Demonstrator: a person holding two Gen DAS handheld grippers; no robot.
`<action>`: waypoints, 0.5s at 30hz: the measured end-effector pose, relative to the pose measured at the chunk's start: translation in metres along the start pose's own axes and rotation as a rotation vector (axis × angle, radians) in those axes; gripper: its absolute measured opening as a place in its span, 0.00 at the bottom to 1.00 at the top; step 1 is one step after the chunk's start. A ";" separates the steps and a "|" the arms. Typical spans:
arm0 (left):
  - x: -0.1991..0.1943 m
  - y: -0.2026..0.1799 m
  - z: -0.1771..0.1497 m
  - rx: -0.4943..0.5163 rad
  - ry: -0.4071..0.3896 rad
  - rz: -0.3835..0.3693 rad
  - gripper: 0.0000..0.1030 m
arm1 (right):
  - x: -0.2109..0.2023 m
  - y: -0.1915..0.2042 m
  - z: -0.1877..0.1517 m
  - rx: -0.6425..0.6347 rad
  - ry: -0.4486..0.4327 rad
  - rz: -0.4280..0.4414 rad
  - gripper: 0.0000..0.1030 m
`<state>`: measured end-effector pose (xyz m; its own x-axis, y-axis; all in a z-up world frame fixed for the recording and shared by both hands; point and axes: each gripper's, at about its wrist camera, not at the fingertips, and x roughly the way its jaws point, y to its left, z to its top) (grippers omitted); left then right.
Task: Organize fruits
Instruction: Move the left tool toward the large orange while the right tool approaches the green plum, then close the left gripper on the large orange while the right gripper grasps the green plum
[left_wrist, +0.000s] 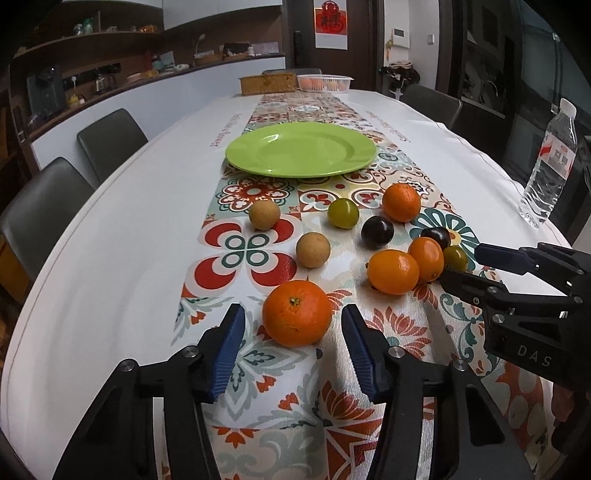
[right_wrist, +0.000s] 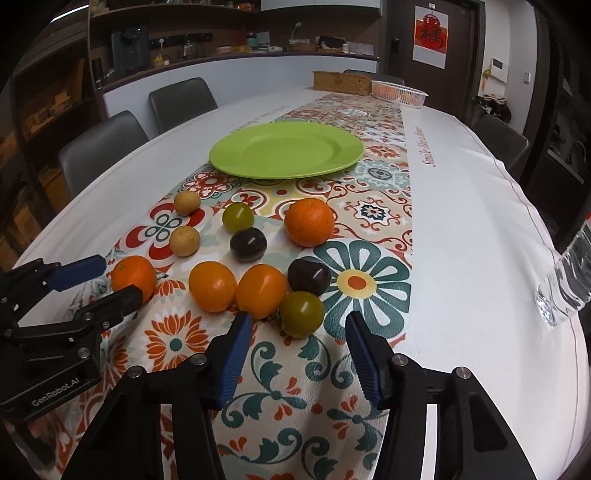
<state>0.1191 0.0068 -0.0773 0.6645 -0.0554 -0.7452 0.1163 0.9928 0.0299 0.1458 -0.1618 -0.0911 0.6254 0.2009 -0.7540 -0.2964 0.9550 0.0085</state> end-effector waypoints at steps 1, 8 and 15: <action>0.001 0.000 0.001 0.002 0.005 -0.003 0.49 | 0.001 -0.001 0.001 0.000 0.003 0.002 0.50; 0.011 0.000 0.003 0.005 0.038 -0.018 0.43 | 0.007 -0.001 0.005 -0.004 0.014 0.010 0.46; 0.014 0.002 0.003 -0.002 0.049 -0.023 0.40 | 0.013 -0.002 0.005 -0.002 0.039 0.027 0.34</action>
<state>0.1309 0.0078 -0.0858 0.6245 -0.0729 -0.7776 0.1296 0.9915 0.0111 0.1582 -0.1602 -0.0976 0.5888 0.2180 -0.7784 -0.3142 0.9489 0.0281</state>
